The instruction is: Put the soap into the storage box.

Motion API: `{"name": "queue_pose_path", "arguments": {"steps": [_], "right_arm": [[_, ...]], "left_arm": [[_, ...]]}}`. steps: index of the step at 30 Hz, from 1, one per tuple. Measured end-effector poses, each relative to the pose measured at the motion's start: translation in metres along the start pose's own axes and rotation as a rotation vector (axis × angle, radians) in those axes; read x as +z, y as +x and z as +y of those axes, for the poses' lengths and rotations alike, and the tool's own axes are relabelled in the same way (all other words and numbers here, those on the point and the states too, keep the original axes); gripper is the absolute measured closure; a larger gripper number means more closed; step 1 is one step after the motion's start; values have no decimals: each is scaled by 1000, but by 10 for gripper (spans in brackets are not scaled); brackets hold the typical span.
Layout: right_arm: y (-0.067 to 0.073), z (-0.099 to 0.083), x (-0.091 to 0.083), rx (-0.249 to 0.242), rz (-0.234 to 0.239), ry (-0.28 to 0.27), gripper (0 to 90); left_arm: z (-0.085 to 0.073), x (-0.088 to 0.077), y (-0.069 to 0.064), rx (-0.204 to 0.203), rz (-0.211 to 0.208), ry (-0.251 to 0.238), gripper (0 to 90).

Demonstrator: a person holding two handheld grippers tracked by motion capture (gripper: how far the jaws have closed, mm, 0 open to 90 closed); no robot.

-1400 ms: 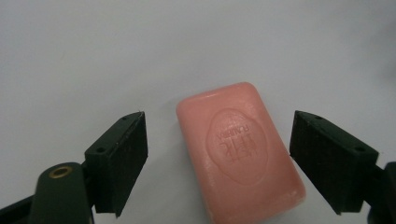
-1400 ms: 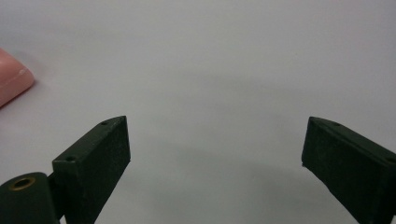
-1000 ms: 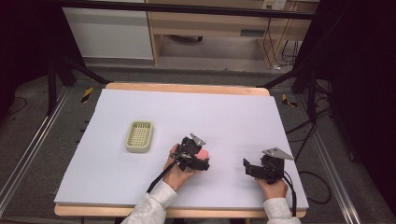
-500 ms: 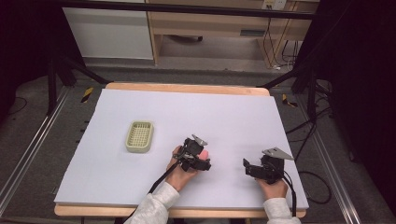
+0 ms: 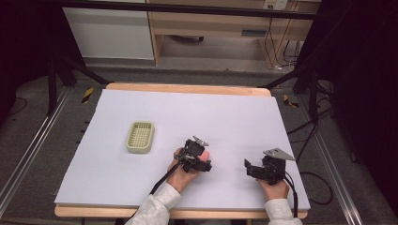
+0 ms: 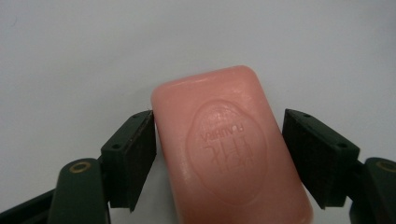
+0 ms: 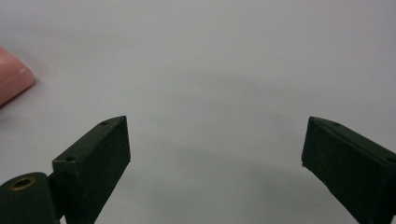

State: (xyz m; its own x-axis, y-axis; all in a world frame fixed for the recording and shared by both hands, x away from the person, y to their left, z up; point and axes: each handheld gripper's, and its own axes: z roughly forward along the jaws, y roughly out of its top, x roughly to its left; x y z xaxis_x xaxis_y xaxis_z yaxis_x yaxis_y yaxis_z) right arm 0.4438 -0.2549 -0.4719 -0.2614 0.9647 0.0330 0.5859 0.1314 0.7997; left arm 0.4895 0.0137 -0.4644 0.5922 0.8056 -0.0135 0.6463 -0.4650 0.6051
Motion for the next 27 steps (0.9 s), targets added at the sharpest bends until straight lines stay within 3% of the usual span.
{"name": "queue_pose_path", "arguments": {"steps": [27], "right_arm": [[0, 0, 0, 2, 2, 2, 82]], "left_arm": [[4, 2, -4, 18, 14, 70, 368]]}}
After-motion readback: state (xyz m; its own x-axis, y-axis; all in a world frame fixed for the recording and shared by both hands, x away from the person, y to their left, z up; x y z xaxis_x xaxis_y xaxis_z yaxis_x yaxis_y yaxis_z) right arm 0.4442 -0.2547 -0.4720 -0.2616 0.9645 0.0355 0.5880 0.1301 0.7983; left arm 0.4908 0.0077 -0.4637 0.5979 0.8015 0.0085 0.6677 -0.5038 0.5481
